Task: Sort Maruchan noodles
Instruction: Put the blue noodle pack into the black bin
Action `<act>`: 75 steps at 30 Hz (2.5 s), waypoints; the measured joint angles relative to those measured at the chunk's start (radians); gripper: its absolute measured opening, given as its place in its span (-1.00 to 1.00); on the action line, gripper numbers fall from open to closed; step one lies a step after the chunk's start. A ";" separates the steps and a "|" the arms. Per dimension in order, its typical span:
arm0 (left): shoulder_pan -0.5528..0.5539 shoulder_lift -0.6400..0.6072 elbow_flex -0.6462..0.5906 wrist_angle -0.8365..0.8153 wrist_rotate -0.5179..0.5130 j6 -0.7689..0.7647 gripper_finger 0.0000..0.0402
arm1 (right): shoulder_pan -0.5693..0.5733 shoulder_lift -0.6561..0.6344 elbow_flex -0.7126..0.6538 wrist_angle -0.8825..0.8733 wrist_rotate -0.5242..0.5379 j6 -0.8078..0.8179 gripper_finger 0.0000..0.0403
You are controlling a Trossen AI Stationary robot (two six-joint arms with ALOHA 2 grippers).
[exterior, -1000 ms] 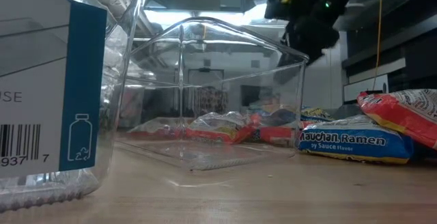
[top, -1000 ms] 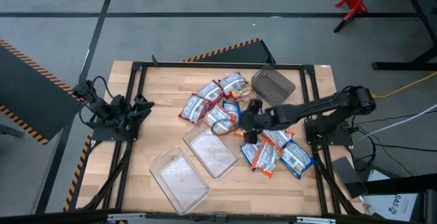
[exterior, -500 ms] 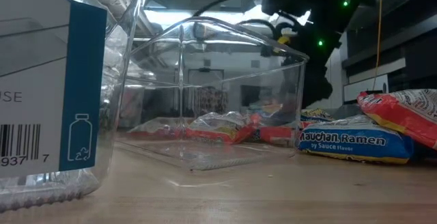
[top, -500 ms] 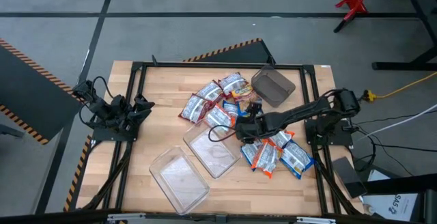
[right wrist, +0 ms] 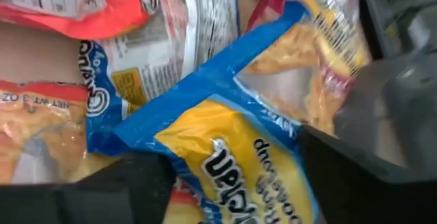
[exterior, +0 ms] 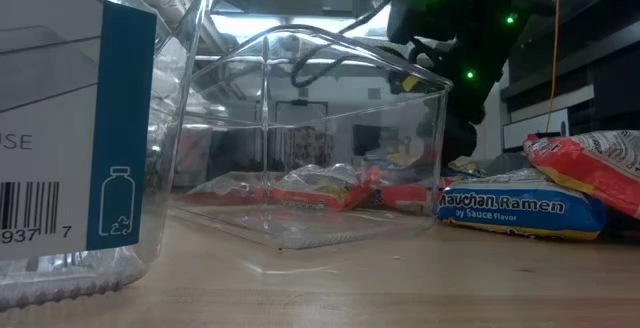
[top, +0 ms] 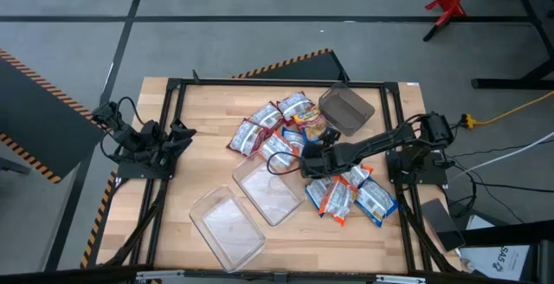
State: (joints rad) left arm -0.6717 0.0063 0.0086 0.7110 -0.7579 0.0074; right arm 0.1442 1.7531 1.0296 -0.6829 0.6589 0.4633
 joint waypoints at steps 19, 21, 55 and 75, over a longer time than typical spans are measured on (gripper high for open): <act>0.000 0.000 0.000 -0.004 -0.019 -0.027 -0.14 | -0.020 -0.009 0.079 -0.034 -0.129 0.074 -0.97; 0.000 0.000 0.000 -0.004 -0.020 -0.027 -0.14 | -0.020 -0.015 0.118 -0.043 -0.128 0.061 -0.96; 0.000 0.000 0.000 -0.023 -0.093 -0.031 -0.14 | -0.431 -0.133 0.396 -0.722 0.074 0.274 -1.00; 0.000 0.000 0.000 -0.023 -0.128 -0.027 -0.14 | -0.477 -0.131 0.175 -0.603 0.136 0.264 -1.00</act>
State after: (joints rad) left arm -0.6716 0.0067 0.0090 0.6884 -0.8864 -0.0193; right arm -0.3332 1.6218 1.2044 -1.2859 0.7953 0.7276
